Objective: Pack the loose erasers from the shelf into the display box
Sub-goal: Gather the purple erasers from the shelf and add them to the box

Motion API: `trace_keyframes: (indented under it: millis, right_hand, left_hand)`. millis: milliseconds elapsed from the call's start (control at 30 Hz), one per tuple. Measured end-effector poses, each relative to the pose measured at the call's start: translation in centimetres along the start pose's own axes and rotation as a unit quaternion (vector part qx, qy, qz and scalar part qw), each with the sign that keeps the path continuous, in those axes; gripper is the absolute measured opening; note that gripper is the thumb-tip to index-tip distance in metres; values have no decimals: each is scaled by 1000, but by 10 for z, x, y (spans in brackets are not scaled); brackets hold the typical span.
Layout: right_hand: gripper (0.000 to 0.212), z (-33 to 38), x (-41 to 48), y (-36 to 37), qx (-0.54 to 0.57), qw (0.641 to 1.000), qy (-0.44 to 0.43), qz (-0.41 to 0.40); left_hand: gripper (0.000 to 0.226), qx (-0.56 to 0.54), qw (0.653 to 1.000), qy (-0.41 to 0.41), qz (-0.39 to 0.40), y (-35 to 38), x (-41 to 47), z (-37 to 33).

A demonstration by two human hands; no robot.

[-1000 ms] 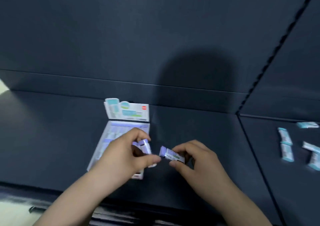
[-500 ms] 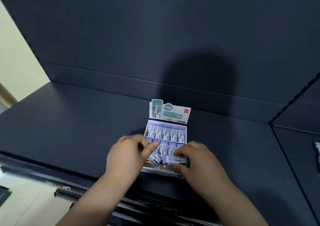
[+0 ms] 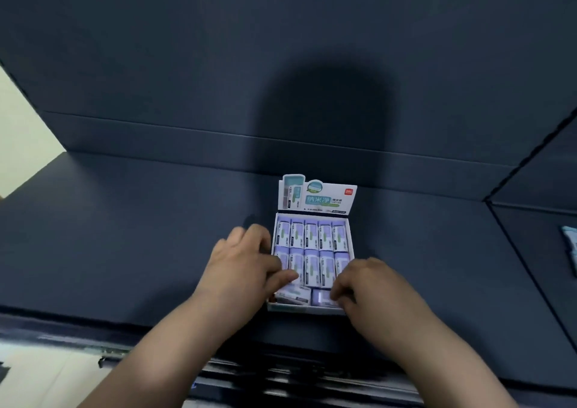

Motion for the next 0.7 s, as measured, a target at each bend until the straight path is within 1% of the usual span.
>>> trace_keyframes:
  millis: [67, 133, 200, 267, 333, 367, 400, 500, 567, 633, 700]
  right_hand:
    - [22, -2, -1, 2, 14, 999, 35, -7]
    - [20, -4, -3, 3, 27, 998, 53, -18]
    - [18, -5, -5, 3, 43, 996, 68, -26]
    - [17, -7, -8, 3, 65, 994, 85, -36]
    - [18, -8, -11, 2, 87, 990, 104, -50]
    - [18, -8, -13, 2, 94, 988, 113, -56]
    - [18, -9, -14, 3, 98, 986, 120, -64]
    - [14, -11, -16, 5, 112, 980, 145, -78]
    - [13, -13, -17, 7, 126, 974, 164, -88]
    - [12, -14, -19, 7, 131, 970, 182, -89]
    - [12, -14, -20, 8, 133, 969, 193, -77]
  left_hand:
    - [42, 2, 1000, 16, -3, -5, -1, -6]
    - [26, -39, 999, 28, -7, -5, -2, -11]
    - [21, -87, 996, 37, 0, -4, 0, -11]
    - [24, -92, 993, 68, 3, -3, 1, -12]
    - [35, -82, 991, 100, 40, -2, 0, -14]
    - [36, -85, 988, 112, 66, -4, -1, -13]
    - [35, -89, 984, 122, 95, -2, -3, -11]
    - [27, -74, 975, 151, 143, 6, -6, -11]
    - [24, -68, 976, 154, 140, 10, -4, -15]
    - [22, -93, 977, 145, 127, 12, -1, -18]
    - [27, -123, 977, 128, 115, 12, 1, -15]
Point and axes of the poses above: each hand's wrist, its own x-axis towards the middle knuckle, its own y-axis out of the palm, z = x × y, the point moved 8 cm from there along x, towards the middle knuckle, and after that the axes turned 4 degrees about -y, right-handed, at the moved point
